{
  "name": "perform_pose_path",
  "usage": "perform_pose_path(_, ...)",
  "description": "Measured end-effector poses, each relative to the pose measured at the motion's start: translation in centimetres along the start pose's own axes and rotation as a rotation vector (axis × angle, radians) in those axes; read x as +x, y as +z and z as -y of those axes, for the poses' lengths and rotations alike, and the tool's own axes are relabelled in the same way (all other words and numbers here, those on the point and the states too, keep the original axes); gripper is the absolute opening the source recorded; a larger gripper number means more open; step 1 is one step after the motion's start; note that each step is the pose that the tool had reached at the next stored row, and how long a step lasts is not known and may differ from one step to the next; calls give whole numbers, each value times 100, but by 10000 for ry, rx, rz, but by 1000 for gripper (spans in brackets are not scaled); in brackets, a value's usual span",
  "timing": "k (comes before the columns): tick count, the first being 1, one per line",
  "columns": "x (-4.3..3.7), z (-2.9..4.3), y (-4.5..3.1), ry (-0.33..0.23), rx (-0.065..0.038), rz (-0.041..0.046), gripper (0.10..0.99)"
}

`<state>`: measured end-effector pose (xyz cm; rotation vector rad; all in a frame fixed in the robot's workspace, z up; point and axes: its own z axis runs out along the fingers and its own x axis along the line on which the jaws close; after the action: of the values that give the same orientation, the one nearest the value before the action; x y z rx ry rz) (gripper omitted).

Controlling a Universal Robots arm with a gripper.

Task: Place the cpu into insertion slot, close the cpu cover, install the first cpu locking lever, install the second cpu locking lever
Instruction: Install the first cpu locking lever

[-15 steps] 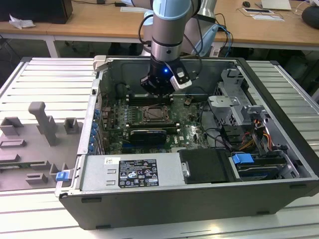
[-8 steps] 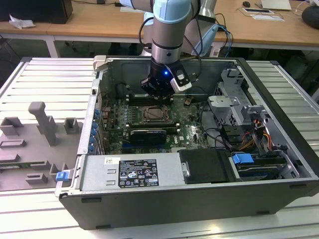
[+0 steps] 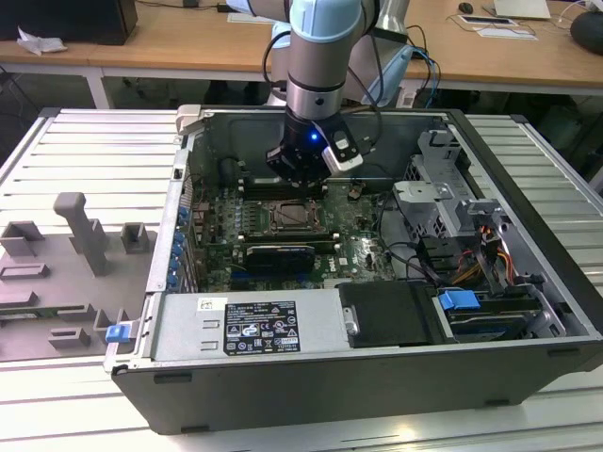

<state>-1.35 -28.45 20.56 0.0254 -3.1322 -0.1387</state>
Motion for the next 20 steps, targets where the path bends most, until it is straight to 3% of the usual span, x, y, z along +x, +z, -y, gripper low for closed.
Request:
perform_pose_path(4,0,2,13,1,96,-4,106)
perform_pose_path(14,0,4,40,2,116,-4,106)
perform_pose_path(18,0,-6,-69,1,123,-2,106)
perform_pose_path(20,0,3,-77,0,124,-1,106)
